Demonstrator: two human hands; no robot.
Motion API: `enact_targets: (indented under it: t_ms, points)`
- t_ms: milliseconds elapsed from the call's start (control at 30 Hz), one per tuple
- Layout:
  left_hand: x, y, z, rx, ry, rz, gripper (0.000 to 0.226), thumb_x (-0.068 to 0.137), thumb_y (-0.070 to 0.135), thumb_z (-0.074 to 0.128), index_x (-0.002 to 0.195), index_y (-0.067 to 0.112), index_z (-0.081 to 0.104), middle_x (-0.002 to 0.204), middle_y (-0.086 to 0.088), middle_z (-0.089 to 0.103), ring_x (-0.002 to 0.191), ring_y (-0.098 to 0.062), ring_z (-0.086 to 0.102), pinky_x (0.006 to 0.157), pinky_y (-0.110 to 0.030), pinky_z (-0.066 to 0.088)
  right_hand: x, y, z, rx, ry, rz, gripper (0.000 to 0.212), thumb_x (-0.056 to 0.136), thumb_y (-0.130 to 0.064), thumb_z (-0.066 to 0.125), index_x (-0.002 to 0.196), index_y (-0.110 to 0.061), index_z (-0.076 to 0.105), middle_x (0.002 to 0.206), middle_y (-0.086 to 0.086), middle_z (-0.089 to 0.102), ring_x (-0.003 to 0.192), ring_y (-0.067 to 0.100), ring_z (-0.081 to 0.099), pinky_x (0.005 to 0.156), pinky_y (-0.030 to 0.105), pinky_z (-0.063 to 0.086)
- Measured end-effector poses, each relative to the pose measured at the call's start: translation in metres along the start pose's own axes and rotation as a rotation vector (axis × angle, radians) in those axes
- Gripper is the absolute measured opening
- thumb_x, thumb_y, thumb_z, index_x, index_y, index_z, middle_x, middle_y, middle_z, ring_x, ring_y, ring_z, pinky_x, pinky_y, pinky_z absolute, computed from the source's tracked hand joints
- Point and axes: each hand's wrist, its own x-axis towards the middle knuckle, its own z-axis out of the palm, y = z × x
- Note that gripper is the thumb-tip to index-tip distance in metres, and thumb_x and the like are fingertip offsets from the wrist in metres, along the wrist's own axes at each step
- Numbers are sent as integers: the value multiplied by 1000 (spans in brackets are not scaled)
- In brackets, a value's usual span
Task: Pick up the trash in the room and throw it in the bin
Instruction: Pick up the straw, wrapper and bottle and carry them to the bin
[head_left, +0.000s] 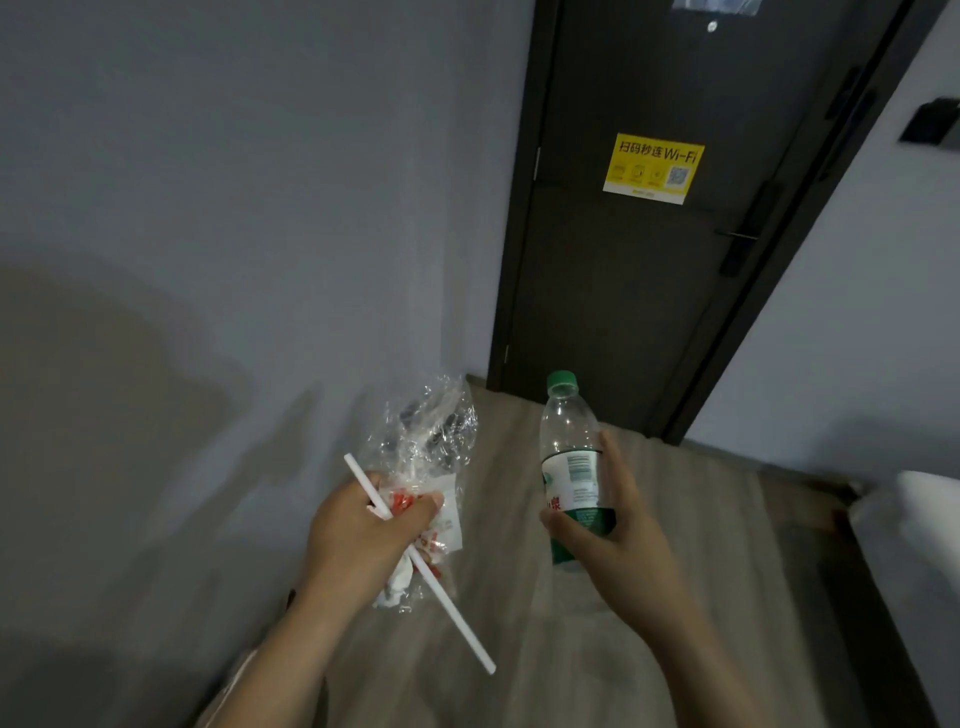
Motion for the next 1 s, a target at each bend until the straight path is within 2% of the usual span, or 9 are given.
enact_targets:
  t_ms: [133,233,367,467,567,700,833,900,1000]
  points:
    - [64,-1,20,45,18,-33,34,79,28,76,99,19,49,46,-26,57,38,-37,54,37,-31,45,68,16,-3,-7,4,37,89,85,-16,70,142,-52,12,107,-24,51,83,-3,65,57,11,50]
    - [118,-2,41,40,80,-47,51,72,34,81,110,11,55,56,-14,65,52,-29,63,60,-38,56,127,33,-5,-16,-25,12,88,84,-16,71,146,-49,17,113,-17,56,85,1,66,59,14,53]
    - [185,8,71,49,132,-56,35,76,23,79,74,-4,57,42,-7,59,36,-20,58,49,-31,50,211,45,-13,-29,-95,-15,87,86,-17,69,144,-49,14,108,-20,56,83,-6,64,58,8,49]
    - [225,21,86,94,163,-61,38,81,29,74,71,-5,59,37,-4,57,34,-12,58,47,-18,47,269,48,-17,-41,-175,-14,85,86,-19,69,142,-51,14,111,-20,54,91,-1,62,62,8,49]
    - [259,19,93,96,216,-103,39,80,27,74,71,-7,57,36,0,57,35,-6,58,44,-9,42,322,59,-9,-57,-240,2,81,86,-18,69,136,-53,16,104,-22,54,84,-2,62,58,6,47]
    - [297,-5,87,120,302,-196,38,76,31,78,72,-2,60,53,-5,67,46,-14,66,53,-27,53,374,79,23,-85,-354,13,83,83,-18,72,142,-50,22,114,-15,59,89,-4,62,63,10,50]
    - [334,-34,76,153,379,-252,36,77,32,76,68,1,60,55,-4,68,47,-10,64,55,-25,52,416,94,63,-121,-462,-18,83,82,-3,70,126,-61,30,103,-23,60,88,-9,62,66,13,53]
    - [358,-52,68,161,416,-300,34,76,32,77,65,5,60,56,-2,68,51,-8,65,58,-24,52,439,100,87,-168,-513,-3,84,82,-5,69,133,-59,29,102,-21,61,88,-7,62,64,17,55]
    - [392,-81,57,134,431,-384,31,76,35,77,65,9,63,60,-3,69,58,-17,68,66,-39,56,469,108,122,-233,-616,12,84,83,-6,67,140,-52,27,99,-13,63,87,3,64,68,24,58]
